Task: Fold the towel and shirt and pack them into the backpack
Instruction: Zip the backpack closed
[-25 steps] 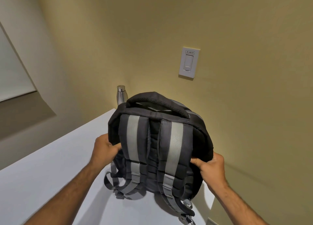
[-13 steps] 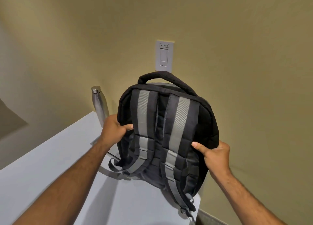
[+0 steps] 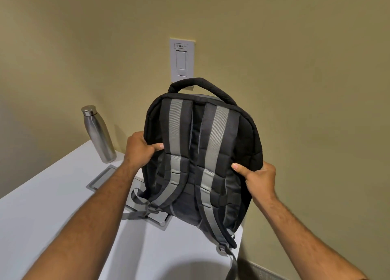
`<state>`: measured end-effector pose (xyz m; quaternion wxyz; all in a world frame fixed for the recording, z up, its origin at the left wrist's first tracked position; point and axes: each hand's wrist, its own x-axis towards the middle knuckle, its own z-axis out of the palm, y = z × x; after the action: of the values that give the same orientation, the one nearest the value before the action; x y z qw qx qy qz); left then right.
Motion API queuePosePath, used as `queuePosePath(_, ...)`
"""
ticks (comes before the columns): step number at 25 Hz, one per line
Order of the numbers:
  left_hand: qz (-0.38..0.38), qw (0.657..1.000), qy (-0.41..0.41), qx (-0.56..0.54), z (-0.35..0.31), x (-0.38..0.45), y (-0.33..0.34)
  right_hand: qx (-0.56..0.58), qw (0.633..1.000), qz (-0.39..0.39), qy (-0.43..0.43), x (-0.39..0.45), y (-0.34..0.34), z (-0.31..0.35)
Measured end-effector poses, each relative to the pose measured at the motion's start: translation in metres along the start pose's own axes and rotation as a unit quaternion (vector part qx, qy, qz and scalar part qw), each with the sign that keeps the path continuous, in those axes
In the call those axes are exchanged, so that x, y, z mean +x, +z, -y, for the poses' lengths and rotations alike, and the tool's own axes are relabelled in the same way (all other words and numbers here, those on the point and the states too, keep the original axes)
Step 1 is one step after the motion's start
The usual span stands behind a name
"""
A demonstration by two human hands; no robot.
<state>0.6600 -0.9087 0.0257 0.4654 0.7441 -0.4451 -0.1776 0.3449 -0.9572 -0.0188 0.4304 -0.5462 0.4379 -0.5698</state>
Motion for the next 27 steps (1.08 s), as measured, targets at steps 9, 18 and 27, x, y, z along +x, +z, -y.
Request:
queuePosePath(9,0.030,0.999,-0.019,0.026,0.005,0.017,0.012,-0.028,1.000,-0.006,0.011,0.011,0.000,-0.015)
queuePosePath(18,-0.041,0.984,0.117,0.126,0.008,-0.038,0.010,-0.319,0.940,0.002,-0.118,-0.006,-0.014,-0.012)
queuePosePath(27,-0.003,0.928,0.158,0.339,0.014,-0.114,0.002,-0.532,0.830,0.060,-0.155,-0.051,-0.042,-0.005)
